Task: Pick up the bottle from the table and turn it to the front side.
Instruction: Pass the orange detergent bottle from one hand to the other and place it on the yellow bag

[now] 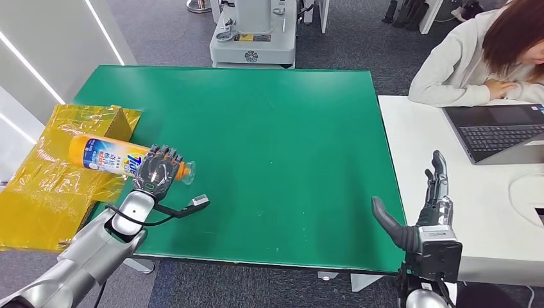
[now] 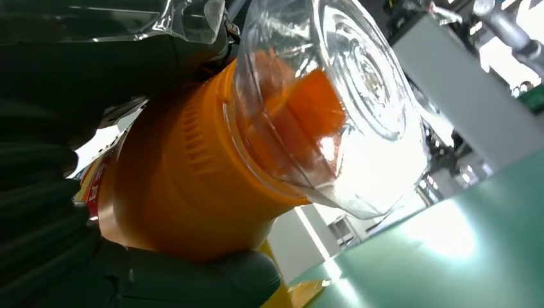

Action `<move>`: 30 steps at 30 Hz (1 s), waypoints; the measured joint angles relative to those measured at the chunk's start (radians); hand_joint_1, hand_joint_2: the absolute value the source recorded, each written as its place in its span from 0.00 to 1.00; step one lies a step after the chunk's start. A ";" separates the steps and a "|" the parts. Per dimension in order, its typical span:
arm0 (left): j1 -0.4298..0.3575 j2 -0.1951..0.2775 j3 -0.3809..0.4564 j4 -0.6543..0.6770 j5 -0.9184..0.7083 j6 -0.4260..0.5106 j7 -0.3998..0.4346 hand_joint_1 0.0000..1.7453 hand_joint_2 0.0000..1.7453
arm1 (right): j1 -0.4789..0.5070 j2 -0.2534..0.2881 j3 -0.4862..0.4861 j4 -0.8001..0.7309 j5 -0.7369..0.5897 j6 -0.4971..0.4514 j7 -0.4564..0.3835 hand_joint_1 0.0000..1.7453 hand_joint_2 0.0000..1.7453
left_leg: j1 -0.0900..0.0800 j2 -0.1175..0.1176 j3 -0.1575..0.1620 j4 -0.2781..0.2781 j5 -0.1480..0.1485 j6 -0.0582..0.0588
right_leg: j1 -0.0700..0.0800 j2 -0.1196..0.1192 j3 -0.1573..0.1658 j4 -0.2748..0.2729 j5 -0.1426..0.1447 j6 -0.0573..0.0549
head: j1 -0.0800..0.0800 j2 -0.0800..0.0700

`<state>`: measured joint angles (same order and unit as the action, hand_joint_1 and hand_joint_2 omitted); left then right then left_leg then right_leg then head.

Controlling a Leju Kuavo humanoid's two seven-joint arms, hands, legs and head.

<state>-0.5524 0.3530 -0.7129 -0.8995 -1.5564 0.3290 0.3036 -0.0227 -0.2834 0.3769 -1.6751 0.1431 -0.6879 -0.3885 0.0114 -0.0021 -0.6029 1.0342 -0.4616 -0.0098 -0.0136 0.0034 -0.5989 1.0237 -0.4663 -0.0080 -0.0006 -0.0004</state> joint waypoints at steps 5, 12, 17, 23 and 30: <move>0.002 0.001 0.016 0.089 0.000 -0.017 -0.014 1.00 1.00 | 0.008 0.000 -0.002 -0.006 0.011 0.003 0.004 0.00 1.00 | 0.000 0.000 0.000 0.000 0.000 0.000 | 0.000 0.000 0.000 0.000 0.000 0.000 | 0.000 0.000; -0.039 -0.031 0.025 0.248 0.006 -0.033 -0.056 0.25 1.00 | 0.002 0.000 -0.002 -0.005 0.002 0.017 -0.001 0.00 1.00 | 0.000 -0.001 0.000 0.000 0.000 0.000 | 0.000 -0.001 0.001 0.000 0.000 0.000 | 0.000 0.000; -0.095 -0.057 0.031 0.350 0.031 -0.027 -0.112 0.00 1.00 | -0.025 0.003 0.005 -0.004 0.011 0.035 0.014 0.00 1.00 | 0.000 -0.001 0.000 0.000 0.000 0.000 | 0.000 -0.001 0.001 0.000 0.000 0.000 | 0.000 0.000; -0.147 -0.074 0.037 0.428 0.059 -0.027 -0.146 0.00 1.00 | -0.059 0.006 0.020 0.005 0.014 0.039 0.028 0.00 1.00 | 0.000 -0.001 0.001 0.000 0.000 0.000 | 0.000 -0.001 0.001 0.001 0.000 0.000 | 0.000 0.000; -0.156 -0.080 0.083 0.462 0.147 -0.025 -0.181 0.00 1.00 | -0.087 0.024 0.038 0.031 0.020 0.055 0.046 0.00 1.00 | 0.000 -0.001 0.001 0.000 0.000 0.000 | 0.000 -0.001 0.001 0.001 0.000 0.000 | 0.000 0.000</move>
<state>-0.7080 0.2725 -0.6303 -0.4371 -1.4091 0.3039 0.1223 -0.1099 -0.2593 0.4151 -1.6439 0.1634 -0.6331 -0.3423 0.0114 -0.0031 -0.6016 1.0339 -0.4613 -0.0098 -0.0137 0.0028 -0.5975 1.0245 -0.4660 -0.0082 -0.0006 -0.0004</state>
